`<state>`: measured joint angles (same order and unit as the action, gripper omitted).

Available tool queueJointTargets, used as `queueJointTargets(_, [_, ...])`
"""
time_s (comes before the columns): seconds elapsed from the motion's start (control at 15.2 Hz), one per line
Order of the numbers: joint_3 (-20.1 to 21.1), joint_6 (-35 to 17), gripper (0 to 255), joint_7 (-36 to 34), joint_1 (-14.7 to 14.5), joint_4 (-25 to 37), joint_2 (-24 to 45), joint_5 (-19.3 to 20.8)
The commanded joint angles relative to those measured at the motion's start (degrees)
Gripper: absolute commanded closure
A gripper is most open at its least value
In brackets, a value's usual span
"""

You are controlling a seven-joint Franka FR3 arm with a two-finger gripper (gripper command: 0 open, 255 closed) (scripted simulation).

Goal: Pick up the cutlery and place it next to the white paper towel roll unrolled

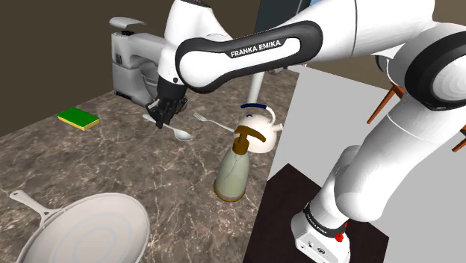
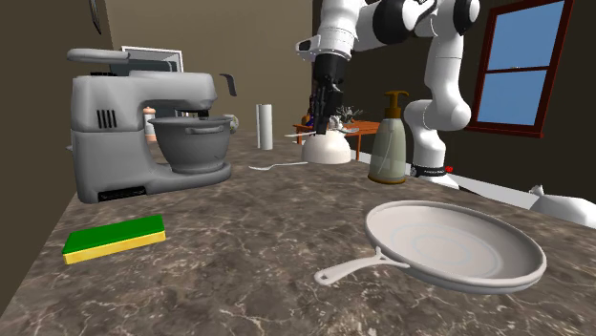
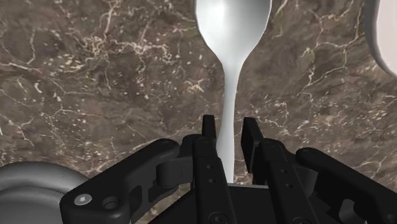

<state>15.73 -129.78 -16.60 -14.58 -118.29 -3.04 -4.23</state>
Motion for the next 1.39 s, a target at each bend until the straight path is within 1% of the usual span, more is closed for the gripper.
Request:
queueJointTargets(0.0, [-0.07, 1.62, 255, 0.06, 0.04, 1.14, -0.46, -0.10])
queueJointTargets(0.66, [-0.28, 9.21, 255, -0.09, 0.17, 7.45, -1.78, -0.21])
queueJointTargets(1.32, [-0.40, 16.90, 255, -0.49, 0.28, 15.10, -1.82, 0.01])
